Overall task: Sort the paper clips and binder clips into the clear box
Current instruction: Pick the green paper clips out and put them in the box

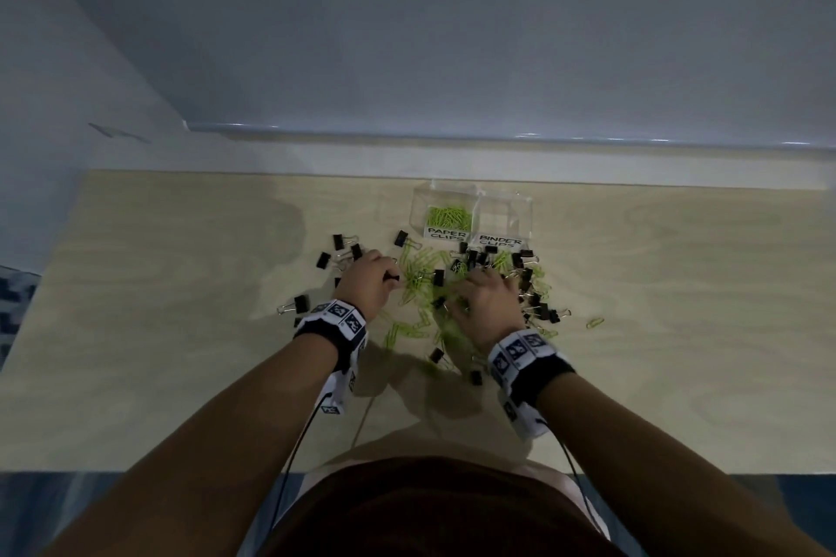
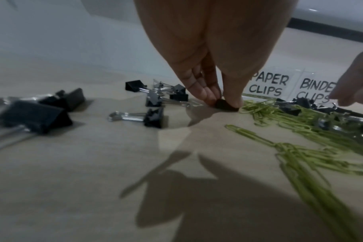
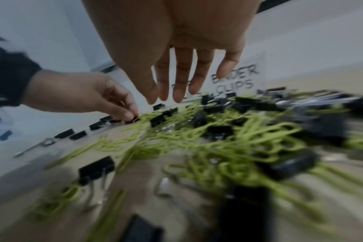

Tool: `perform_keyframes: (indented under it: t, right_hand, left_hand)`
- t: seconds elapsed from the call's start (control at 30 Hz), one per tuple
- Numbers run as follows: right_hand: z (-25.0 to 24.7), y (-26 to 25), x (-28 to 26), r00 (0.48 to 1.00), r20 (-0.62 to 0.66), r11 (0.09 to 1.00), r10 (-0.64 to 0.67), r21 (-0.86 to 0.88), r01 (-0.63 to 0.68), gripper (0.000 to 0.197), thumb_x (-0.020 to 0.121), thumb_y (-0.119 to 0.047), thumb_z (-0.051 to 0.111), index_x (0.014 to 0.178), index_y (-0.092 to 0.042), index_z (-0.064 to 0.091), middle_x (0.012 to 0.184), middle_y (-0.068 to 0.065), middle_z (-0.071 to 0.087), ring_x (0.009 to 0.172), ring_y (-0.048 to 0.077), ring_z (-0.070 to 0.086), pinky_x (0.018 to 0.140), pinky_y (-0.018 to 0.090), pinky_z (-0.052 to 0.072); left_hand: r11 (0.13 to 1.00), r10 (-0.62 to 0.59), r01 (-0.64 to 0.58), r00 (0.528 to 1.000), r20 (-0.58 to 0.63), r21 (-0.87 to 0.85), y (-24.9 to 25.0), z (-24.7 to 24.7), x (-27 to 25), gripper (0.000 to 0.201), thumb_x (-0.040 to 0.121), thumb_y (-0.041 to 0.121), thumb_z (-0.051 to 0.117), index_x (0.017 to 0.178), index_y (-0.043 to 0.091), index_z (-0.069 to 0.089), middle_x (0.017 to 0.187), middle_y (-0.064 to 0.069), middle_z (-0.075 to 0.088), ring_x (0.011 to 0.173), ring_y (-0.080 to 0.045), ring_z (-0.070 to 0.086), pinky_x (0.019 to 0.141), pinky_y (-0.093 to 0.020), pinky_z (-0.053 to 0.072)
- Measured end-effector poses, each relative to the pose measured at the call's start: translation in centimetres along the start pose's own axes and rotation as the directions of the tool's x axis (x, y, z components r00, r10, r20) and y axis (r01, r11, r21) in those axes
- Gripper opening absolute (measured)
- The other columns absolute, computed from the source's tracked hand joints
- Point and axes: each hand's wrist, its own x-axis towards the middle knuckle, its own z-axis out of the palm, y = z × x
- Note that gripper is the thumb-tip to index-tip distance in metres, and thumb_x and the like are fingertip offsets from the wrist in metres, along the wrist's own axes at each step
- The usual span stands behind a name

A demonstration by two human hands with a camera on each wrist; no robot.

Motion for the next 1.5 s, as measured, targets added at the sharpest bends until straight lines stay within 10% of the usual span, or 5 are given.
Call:
perform_keyframes:
  t: [0.23, 0.57, 0.73, 1.03, 1.5]
  right_hand:
    - [1.0, -2.5, 1.4, 0.980, 0.184, 0.996, 0.069, -0.073, -0.056, 0.025, 0.090, -0.031, 0.048, 0.106, -0.018, 0.063, 0.116, 0.002, 0.056, 0.116, 0.026, 0.043, 0.103, 0.054, 0.029]
    - [0.0, 2.6, -0.9, 0.962, -0.163, 0.922, 0.219, 0.357, -0.149, 0.011, 0.076, -0.029, 0.053, 0.077, -0.027, 0.064, 0.079, -0.010, 0.062, 0.076, 0.016, 0.060, 0.078, 0.046, 0.051]
    - [-1.7, 6.3, -1.0, 0.932, -0.177, 0.935, 0.318, 0.224, -0.276, 0.009, 0.080, -0.024, 0.059, 0.084, -0.022, 0.067, 0.091, -0.003, 0.064, 0.088, 0.022, 0.058, 0.085, 0.044, 0.045]
    - [-2.2, 0.5, 4.3, 0.983, 0.093, 0.984, -0.158, -0.068, 0.164, 0.035, 0.084, -0.019, 0.051, 0.118, -0.014, 0.059, 0.118, 0.004, 0.058, 0.110, 0.026, 0.054, 0.097, 0.042, 0.037]
    - [0.1, -2.2, 1.7, 0.856, 0.439, 0.880, -0.272, -0.247, 0.406, 0.067, 0.085, -0.015, 0.052, 0.145, -0.016, 0.022, 0.152, 0.003, 0.016, 0.136, 0.024, 0.025, 0.108, 0.056, 0.020]
  left_hand:
    - [0.988, 0.067, -0.058, 0.996, -0.059, 0.143, -0.8, -1.0, -0.7, 0.018, 0.086, 0.010, 0.055, 0.101, 0.008, 0.063, 0.107, -0.010, 0.056, 0.105, -0.029, 0.048, 0.092, -0.038, 0.041]
    - [0.925, 0.272, -0.317, 0.938, 0.217, 0.210, 5.3, 2.3, 2.6, 0.033, 0.089, 0.014, 0.054, 0.123, 0.010, 0.055, 0.126, -0.007, 0.052, 0.114, -0.027, 0.042, 0.098, -0.037, 0.038]
    - [0.944, 0.323, -0.326, 0.945, 0.053, 0.051, 4.8, 2.0, 1.9, 0.030, 0.090, 0.019, 0.050, 0.119, 0.012, 0.055, 0.117, -0.007, 0.053, 0.105, -0.023, 0.047, 0.091, -0.034, 0.043]
    - [0.930, 0.242, -0.247, 0.969, 0.053, 0.273, -0.3, -1.5, 1.2, 0.035, 0.086, 0.013, 0.048, 0.120, 0.006, 0.056, 0.118, -0.012, 0.054, 0.109, -0.031, 0.045, 0.092, -0.046, 0.041]
    - [0.840, 0.255, -0.345, 0.932, 0.258, 0.419, 0.3, -0.1, -0.5, 0.049, 0.087, 0.010, 0.048, 0.135, 0.016, 0.043, 0.142, -0.001, 0.041, 0.131, -0.025, 0.029, 0.108, -0.045, 0.023]
